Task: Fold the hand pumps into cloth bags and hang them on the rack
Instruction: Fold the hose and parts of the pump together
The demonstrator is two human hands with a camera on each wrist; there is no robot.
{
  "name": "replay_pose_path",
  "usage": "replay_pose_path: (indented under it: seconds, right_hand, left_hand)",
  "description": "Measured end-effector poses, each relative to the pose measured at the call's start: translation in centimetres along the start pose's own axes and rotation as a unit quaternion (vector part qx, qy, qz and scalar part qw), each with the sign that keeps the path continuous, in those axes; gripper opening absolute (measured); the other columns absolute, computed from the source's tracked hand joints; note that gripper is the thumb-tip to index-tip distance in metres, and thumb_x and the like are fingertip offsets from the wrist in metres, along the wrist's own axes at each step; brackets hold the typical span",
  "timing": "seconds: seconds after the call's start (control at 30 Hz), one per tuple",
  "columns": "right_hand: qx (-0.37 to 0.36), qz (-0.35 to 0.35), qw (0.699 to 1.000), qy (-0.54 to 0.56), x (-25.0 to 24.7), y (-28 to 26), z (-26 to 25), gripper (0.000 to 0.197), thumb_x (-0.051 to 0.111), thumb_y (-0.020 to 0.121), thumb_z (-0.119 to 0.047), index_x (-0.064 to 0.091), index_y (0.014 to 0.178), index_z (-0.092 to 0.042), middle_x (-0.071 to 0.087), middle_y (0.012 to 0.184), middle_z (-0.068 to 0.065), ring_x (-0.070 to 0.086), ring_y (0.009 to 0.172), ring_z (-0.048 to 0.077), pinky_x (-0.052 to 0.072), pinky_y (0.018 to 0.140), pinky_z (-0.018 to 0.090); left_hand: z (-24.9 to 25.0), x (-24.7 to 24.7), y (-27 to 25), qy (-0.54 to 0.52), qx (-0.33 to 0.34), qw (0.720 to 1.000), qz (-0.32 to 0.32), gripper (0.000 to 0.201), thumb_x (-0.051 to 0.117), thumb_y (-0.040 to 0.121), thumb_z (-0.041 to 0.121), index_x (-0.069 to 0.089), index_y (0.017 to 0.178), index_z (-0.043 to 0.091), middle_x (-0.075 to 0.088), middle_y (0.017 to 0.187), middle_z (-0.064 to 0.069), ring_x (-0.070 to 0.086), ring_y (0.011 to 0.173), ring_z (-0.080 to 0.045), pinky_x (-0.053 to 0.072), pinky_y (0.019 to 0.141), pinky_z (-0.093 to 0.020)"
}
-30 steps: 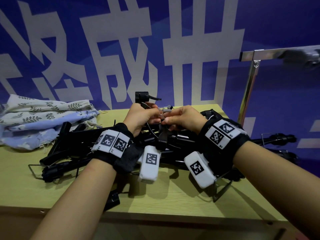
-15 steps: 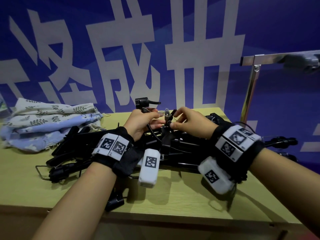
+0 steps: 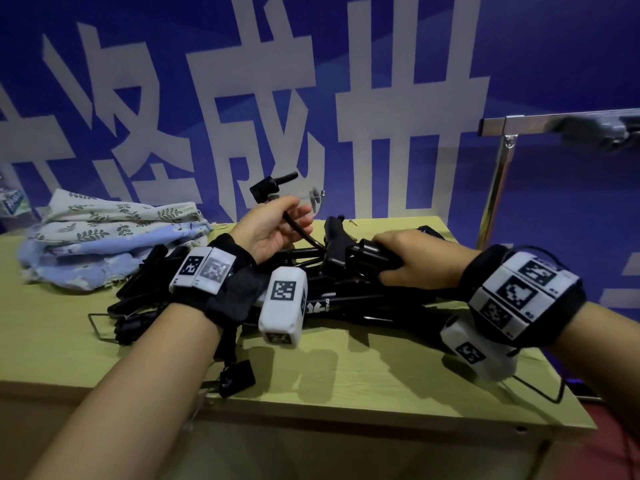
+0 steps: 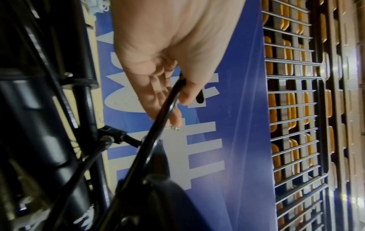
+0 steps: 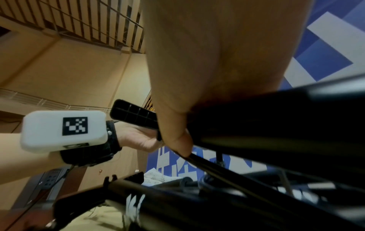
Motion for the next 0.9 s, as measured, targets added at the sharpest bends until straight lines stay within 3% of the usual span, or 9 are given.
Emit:
replay_pose_path:
  seconds: [0.13, 0.27, 0.47, 0.6, 0.63, 0.7, 0.73, 0.8, 0.9]
  right_hand:
    - [-0.017, 0.051, 0.997, -0.060, -2.5, -0.3, -0.6, 0.021, 0.057, 0.090, -0.023, 0.046, 0.107, -0.017, 0.049, 0.091, -0.004, 0.049, 0.079, 0.013, 0.039, 0.061, 0.017]
    - [-0.019, 0.089, 0.986, -0.136, -4.7, -0.6, -1.4, 0.032, 0.057, 0.090, -0.025, 0.043, 0.117, -0.016, 0.057, 0.103, 0.002, 0.056, 0.088, 0.019, 0.049, 0.075, 0.031]
    - [-0.036, 0.171, 0.927, -0.332, -6.1, -0.2, -1.9, 0.039, 0.053, 0.089, -0.012, 0.040, 0.125, -0.019, 0.051, 0.111, 0.002, 0.054, 0.098, 0.022, 0.049, 0.069, 0.035]
    - [-0.117, 0.253, 0.863, -0.420, -6.3, 0.3, -1.9, 0.038, 0.078, 0.057, -0.002, 0.067, 0.092, -0.014, 0.061, 0.100, 0.012, 0.058, 0.074, 0.026, 0.043, 0.046, 0.031]
    - [-0.120, 0.260, 0.853, -0.436, -6.5, 0.4, -1.8, 0.035, 0.079, 0.054, -0.002, 0.068, 0.085, -0.014, 0.062, 0.105, 0.014, 0.058, 0.075, 0.028, 0.043, 0.045, 0.031]
    - [-0.137, 0.282, 0.835, -0.452, -6.5, 0.8, -1.5, 0.024, 0.074, 0.058, -0.004, 0.070, 0.079, -0.015, 0.056, 0.124, 0.017, 0.057, 0.094, 0.034, 0.051, 0.059, 0.039]
    - [-0.147, 0.290, 0.829, -0.456, -6.4, 0.9, -1.4, 0.019, 0.069, 0.062, -0.006, 0.070, 0.078, -0.016, 0.048, 0.133, 0.017, 0.051, 0.106, 0.037, 0.053, 0.072, 0.045]
    - [-0.155, 0.297, 0.820, -0.464, -6.2, 1.1, -1.1, 0.016, 0.065, 0.064, -0.009, 0.070, 0.077, -0.017, 0.034, 0.141, 0.016, 0.035, 0.123, 0.040, 0.046, 0.092, 0.055]
    - [-0.156, 0.286, 0.826, -0.460, -5.9, 1.4, -0.8, 0.017, 0.076, 0.057, -0.010, 0.069, 0.072, -0.016, 0.045, 0.140, 0.018, 0.042, 0.126, 0.045, 0.043, 0.095, 0.056]
  left_hand:
    - [2.7, 0.7, -0.7, -0.023, 0.047, 0.998, -0.040, 0.023, 0.046, 0.098, 0.017, 0.054, 0.079, 0.008, 0.063, 0.054, 0.002, 0.060, 0.046, -0.007, 0.055, 0.050, -0.021]
    - [4.9, 1.2, -1.1, -0.035, 0.071, 0.995, -0.068, 0.018, 0.041, 0.100, 0.018, 0.049, 0.105, 0.002, 0.063, 0.079, -0.006, 0.063, 0.066, -0.016, 0.057, 0.056, -0.026]
    - [5.9, 3.1, -1.8, 0.144, 0.157, 0.974, -0.078, 0.020, 0.033, 0.100, 0.002, 0.051, 0.107, 0.006, 0.055, 0.090, -0.003, 0.057, 0.071, -0.013, 0.056, 0.065, -0.026]
    - [6.3, 4.3, -1.2, 0.324, 0.246, 0.913, -0.035, 0.029, 0.039, 0.098, 0.003, 0.062, 0.111, 0.012, 0.055, 0.081, 0.000, 0.058, 0.078, -0.021, 0.055, 0.076, -0.032]
    - [6.5, 4.6, -1.0, 0.377, 0.271, 0.885, -0.018, 0.030, 0.040, 0.097, 0.004, 0.064, 0.113, 0.014, 0.055, 0.076, -0.001, 0.056, 0.071, -0.020, 0.053, 0.068, -0.027]
    - [6.8, 5.1, -1.1, 0.472, 0.304, 0.828, 0.007, 0.028, 0.042, 0.097, 0.007, 0.066, 0.110, 0.011, 0.047, 0.062, -0.001, 0.041, 0.052, -0.015, 0.034, 0.046, -0.020]
    - [7.0, 5.3, -1.2, 0.501, 0.311, 0.808, 0.012, 0.027, 0.042, 0.097, 0.008, 0.066, 0.109, 0.010, 0.046, 0.062, -0.002, 0.038, 0.051, -0.016, 0.029, 0.045, -0.022]
    - [7.2, 5.7, -1.4, 0.529, 0.317, 0.787, 0.009, 0.030, 0.041, 0.097, 0.007, 0.065, 0.113, 0.010, 0.054, 0.081, -0.008, 0.049, 0.066, -0.022, 0.037, 0.055, -0.027]
    - [7.3, 6.8, -1.9, 0.565, 0.334, 0.754, -0.007, 0.028, 0.041, 0.096, 0.006, 0.064, 0.111, 0.008, 0.052, 0.099, -0.010, 0.054, 0.086, -0.026, 0.041, 0.070, -0.032]
Point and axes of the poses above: each hand's wrist, its own y-axis towards the middle knuckle, its own x-axis out of the palm, z = x × y, the point moved 3 cm from there along y, towards the middle knuckle
